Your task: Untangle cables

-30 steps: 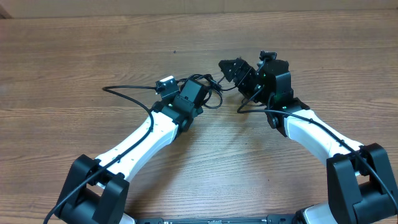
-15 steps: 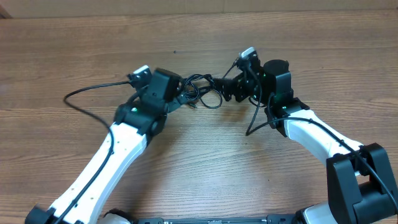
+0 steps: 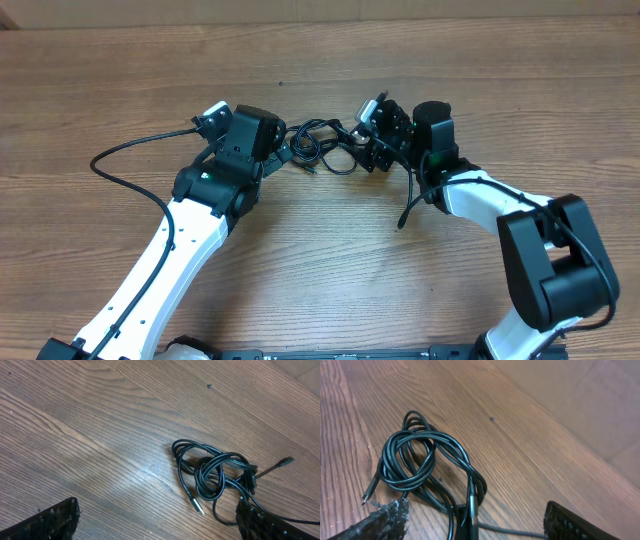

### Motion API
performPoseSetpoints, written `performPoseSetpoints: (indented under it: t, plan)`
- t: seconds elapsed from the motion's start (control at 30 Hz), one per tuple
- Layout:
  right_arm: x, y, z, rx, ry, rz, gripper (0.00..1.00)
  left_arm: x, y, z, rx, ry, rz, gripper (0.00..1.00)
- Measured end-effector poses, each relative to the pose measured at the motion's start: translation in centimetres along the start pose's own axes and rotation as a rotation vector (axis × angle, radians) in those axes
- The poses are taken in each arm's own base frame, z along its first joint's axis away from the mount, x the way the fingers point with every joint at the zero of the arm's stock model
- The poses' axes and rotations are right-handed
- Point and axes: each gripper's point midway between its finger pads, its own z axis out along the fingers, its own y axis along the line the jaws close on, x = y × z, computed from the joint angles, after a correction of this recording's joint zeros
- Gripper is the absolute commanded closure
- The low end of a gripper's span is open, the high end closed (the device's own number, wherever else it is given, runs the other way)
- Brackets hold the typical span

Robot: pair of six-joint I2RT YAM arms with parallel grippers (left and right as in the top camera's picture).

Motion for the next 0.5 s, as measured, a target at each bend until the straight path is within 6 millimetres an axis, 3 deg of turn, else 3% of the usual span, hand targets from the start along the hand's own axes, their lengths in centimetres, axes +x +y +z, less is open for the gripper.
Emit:
performPoseSetpoints:
  t: [0.3,0.5]
  plan:
    - [-1.9,1.2,1.7,-0.016,-0.115,-0.123,0.16,0.1,0.0,0.0,0.001,0.004,0.001,0.0]
    - [-0.3,3.5,3.9,-0.077,-0.099,-0.135,0.2,0.1,0.0,0.0,0.002,0.004,0.0,0.0]
